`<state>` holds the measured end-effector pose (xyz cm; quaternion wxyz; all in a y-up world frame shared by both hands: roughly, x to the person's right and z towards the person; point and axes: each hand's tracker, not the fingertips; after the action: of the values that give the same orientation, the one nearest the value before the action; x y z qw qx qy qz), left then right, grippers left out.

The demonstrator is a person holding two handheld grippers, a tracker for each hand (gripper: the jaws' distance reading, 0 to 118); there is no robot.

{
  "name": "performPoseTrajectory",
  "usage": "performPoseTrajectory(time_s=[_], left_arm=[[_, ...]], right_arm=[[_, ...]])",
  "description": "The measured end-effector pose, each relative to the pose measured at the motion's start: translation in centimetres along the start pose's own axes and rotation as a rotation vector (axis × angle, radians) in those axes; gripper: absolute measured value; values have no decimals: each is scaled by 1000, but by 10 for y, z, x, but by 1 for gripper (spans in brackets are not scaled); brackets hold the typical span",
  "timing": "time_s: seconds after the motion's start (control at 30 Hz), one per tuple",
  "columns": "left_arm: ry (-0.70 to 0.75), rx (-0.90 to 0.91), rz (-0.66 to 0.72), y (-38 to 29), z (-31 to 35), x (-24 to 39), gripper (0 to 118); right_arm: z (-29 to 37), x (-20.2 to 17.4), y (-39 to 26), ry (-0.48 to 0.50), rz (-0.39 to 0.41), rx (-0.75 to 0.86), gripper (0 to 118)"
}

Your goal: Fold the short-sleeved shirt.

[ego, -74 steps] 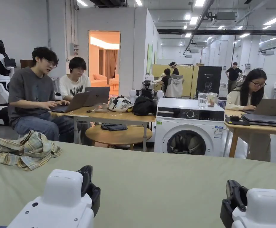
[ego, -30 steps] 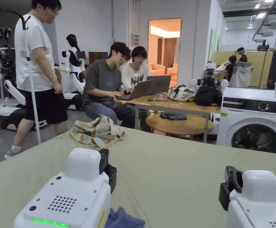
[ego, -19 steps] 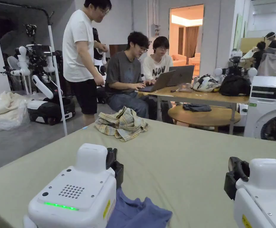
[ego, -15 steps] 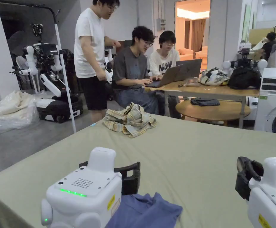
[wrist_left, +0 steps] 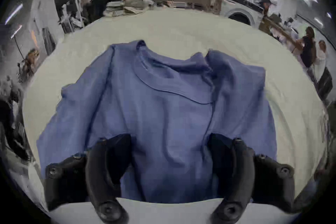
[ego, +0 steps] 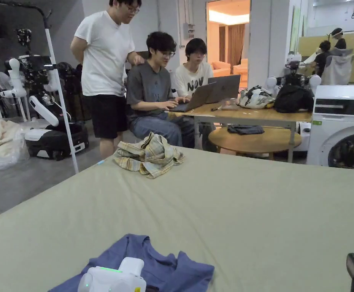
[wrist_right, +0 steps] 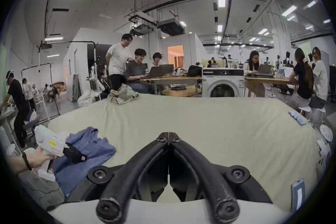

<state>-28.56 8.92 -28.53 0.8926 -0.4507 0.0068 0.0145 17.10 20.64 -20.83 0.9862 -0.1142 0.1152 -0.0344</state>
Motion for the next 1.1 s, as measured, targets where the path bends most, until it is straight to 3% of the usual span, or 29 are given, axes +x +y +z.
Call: performPoseTrajectory(time_s=[0.03, 0.13, 0.2, 0.27, 0.37, 0.43, 0.6, 0.73, 0.8, 0.9, 1.03, 1.1], left_arm=[[-9, -1, -13, 1, 4, 4, 40], [22, 18, -66, 5, 6, 7, 2], [39, 9, -61, 5, 4, 3, 1], [-2, 34, 40, 7, 12, -7, 0], [-21, 188, 193, 31, 53, -23, 0], [23, 298, 187, 65, 94, -32, 0], [79, 573, 49, 178, 210, -21, 0], [198, 692, -272, 252, 260, 48, 0], [178, 675, -354, 271, 254, 92, 0], [19, 608, -365, 260, 207, 153, 0], [-269, 435, -332, 186, 107, 246, 0], [-403, 343, -380, 126, 69, 306, 0]], right_arm=[[0, 3, -2, -12, -6, -6, 0], [-2, 9, -6, -19, -18, -22, 0], [0, 12, -7, -18, -28, -23, 0], [3, 15, -7, -16, -45, -19, 0], [13, 22, -4, -9, -33, -17, 0], [19, 27, -1, -11, -14, -10, 0], [36, 47, 9, -37, -70, 27, 0], [54, 64, 16, -75, -119, 61, 0], [64, 72, 18, -100, -143, 73, 0], [81, 84, 17, -147, -144, 85, 0], [103, 98, 13, -190, -140, 79, 0], [112, 105, 11, -217, -145, 79, 0]])
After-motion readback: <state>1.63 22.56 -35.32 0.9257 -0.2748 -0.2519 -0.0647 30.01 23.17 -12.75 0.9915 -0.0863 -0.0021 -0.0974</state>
